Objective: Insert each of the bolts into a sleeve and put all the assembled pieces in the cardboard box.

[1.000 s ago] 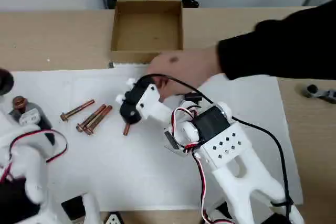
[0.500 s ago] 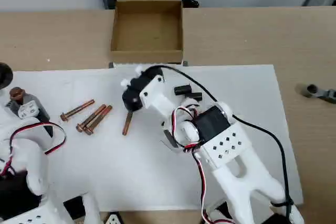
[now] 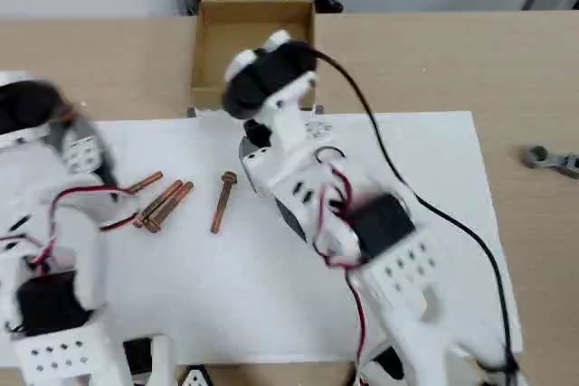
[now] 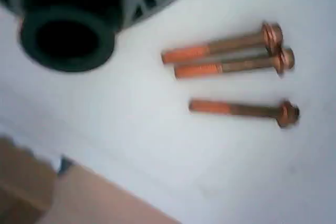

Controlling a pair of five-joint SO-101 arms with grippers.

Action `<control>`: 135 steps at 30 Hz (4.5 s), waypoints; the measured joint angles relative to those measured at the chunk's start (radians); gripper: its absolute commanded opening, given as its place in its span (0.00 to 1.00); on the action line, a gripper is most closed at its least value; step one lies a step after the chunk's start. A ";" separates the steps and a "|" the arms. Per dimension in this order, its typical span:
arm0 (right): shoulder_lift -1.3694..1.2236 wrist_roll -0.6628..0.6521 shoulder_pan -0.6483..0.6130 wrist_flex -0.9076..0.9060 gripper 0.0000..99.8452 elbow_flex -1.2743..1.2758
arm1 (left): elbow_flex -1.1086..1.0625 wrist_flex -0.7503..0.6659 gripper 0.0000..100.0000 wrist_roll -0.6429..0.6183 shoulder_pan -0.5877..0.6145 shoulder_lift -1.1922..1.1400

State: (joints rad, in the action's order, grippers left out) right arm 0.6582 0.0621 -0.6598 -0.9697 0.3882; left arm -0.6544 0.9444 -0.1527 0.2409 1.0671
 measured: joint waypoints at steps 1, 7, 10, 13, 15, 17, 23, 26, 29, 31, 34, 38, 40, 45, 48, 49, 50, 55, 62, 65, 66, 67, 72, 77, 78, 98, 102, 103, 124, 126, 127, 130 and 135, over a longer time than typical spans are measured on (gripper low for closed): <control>0.032 0.002 -0.002 0.021 0.02 0.040 | -0.011 -0.041 0.00 0.000 -0.025 -0.002; 0.252 0.005 0.020 0.153 0.02 0.333 | -0.077 -0.233 0.00 0.000 -0.150 -0.002; 0.354 0.014 0.075 0.247 0.01 0.482 | -0.103 -0.279 0.00 0.000 -0.227 -0.002; 0.445 0.032 0.104 0.348 0.01 0.629 | -0.117 -0.319 0.00 -0.014 -0.293 -0.002; 0.505 0.046 0.106 0.385 0.01 0.703 | -0.117 -0.344 0.00 -0.043 -0.324 -0.002; 0.555 0.080 0.106 0.396 0.01 0.747 | -0.117 -0.358 0.00 -0.068 -0.354 -0.002; 0.660 0.110 0.074 0.399 0.01 0.789 | -0.117 -0.364 0.00 -0.091 -0.470 -0.002; 0.686 0.110 0.055 0.399 0.01 0.789 | -0.117 -0.364 0.00 -0.095 -0.554 -0.002; 0.697 0.110 0.048 0.399 0.01 0.789 | -0.115 -0.358 0.00 -0.095 -0.629 -0.002; 0.698 0.110 0.049 0.399 0.01 0.789 | -0.103 -0.318 0.00 -0.095 -0.658 -0.002; 0.700 0.110 0.049 0.413 0.01 0.813 | -0.032 -0.232 0.01 -0.094 -0.684 -0.003; 0.700 0.110 0.049 0.453 0.01 0.881 | 0.103 -0.092 0.01 -0.094 -0.683 -0.002; 0.698 0.110 0.049 0.473 0.01 0.898 | 0.169 -0.012 0.01 -0.094 -0.686 -0.002; 0.698 0.110 0.049 0.491 0.01 0.913 | 0.258 0.100 0.01 -0.095 -0.689 -0.018; 0.700 0.100 0.049 0.491 0.01 0.913 | 0.267 0.101 0.01 -0.127 -0.687 -0.060; 0.701 0.087 0.049 0.491 0.01 0.913 | 0.267 0.101 0.01 -0.138 -0.687 -0.075; 0.701 0.075 0.049 0.491 0.01 0.913 | 0.267 0.101 0.01 -0.144 -0.687 -0.092; 0.701 0.057 0.048 0.491 0.01 0.913 | 0.267 0.094 0.01 -0.161 -0.712 -0.144; 0.701 0.057 0.003 0.500 0.01 0.913 | 0.267 0.089 0.01 -0.164 -0.783 -0.150; 0.701 0.057 -0.005 0.540 0.01 0.913 | 0.267 0.089 0.01 -0.167 -0.783 -0.150; 0.701 0.057 -0.006 0.549 0.01 0.913 | 0.267 0.089 0.01 -0.167 -0.783 -0.150; 0.701 0.057 -0.008 0.554 0.01 0.913 | 0.267 0.089 0.01 -0.167 -0.783 -0.150; 0.701 0.057 -0.006 0.557 0.00 0.916 | 0.267 0.095 0.01 -0.167 -0.775 -0.150; 0.701 0.057 -0.006 0.557 0.00 0.922 | 0.310 0.115 0.01 -0.167 -0.733 -0.150; 0.703 0.057 -0.006 0.557 0.00 0.933 | 0.333 0.126 0.01 -0.167 -0.730 -0.150; 0.703 0.057 -0.008 0.611 0.00 0.954 | 0.416 0.227 0.01 -0.221 -0.779 -0.149; 0.703 0.057 -0.005 0.611 0.00 0.954 | 0.410 0.227 0.01 -0.221 -0.779 -0.149; 0.703 0.057 0.003 0.611 0.00 0.954 | 0.404 0.229 0.01 -0.221 -0.779 -0.149; 0.703 0.057 0.034 0.611 0.00 0.954 | 0.252 0.124 0.01 -0.221 -0.781 -0.150; 0.703 0.057 0.034 0.611 0.00 0.954 | 0.229 0.098 0.01 -0.221 -0.781 -0.150; 0.703 0.057 0.034 0.611 0.00 0.954 | 0.221 0.087 0.01 -0.221 -0.781 -0.150; 0.703 0.057 0.034 0.611 0.00 0.954 | 0.196 0.058 0.01 -0.213 -0.781 -0.150; 0.703 0.057 0.034 0.611 0.00 0.954 | 0.196 0.031 0.01 -0.184 -0.781 -0.150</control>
State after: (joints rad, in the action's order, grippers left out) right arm 1.3610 0.1189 -0.6260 -0.3590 1.3426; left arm -0.4580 0.9751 -0.3368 -0.5401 0.9168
